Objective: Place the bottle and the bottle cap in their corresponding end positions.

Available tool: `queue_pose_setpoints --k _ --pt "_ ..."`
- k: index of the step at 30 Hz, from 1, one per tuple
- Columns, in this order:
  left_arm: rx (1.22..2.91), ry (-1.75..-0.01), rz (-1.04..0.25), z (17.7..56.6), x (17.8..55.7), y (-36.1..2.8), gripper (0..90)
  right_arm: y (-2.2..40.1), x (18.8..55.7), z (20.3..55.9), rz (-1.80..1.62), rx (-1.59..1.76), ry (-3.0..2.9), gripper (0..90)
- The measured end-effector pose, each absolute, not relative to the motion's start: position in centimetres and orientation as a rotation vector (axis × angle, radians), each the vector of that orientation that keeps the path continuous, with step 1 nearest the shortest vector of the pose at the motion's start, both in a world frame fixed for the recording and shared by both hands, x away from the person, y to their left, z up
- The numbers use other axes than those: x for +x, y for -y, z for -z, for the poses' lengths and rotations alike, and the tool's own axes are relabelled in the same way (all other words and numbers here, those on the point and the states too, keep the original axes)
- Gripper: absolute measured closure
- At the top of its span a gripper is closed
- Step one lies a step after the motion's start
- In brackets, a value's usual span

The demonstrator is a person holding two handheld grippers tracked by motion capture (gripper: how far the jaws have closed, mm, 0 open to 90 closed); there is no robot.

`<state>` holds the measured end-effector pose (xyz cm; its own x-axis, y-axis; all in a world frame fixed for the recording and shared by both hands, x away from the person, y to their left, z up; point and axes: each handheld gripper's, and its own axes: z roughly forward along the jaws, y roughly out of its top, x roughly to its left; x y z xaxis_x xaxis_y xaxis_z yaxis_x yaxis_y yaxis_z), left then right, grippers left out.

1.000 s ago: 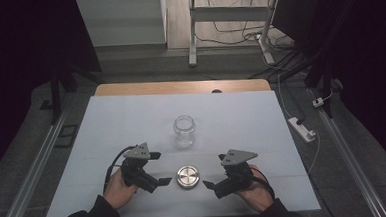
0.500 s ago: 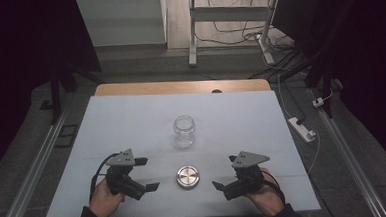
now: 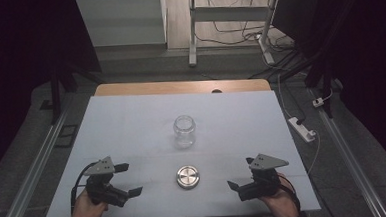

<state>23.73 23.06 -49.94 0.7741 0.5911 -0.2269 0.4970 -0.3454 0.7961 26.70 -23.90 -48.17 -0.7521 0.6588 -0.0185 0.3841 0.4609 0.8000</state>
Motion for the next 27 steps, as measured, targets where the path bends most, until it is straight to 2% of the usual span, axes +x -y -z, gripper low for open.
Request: queue_pose_setpoints --k 18,27 --pt "1.977 -0.988 -0.223 51.4 20.6 -27.7 0.0 28.2 25.3 48.8 -1.131 1.041 -2.286 0.0" --pt "1.965 -1.056 -0.231 52.2 19.8 -29.1 0.0 29.6 24.8 49.1 -1.121 1.099 -2.259 0.0"
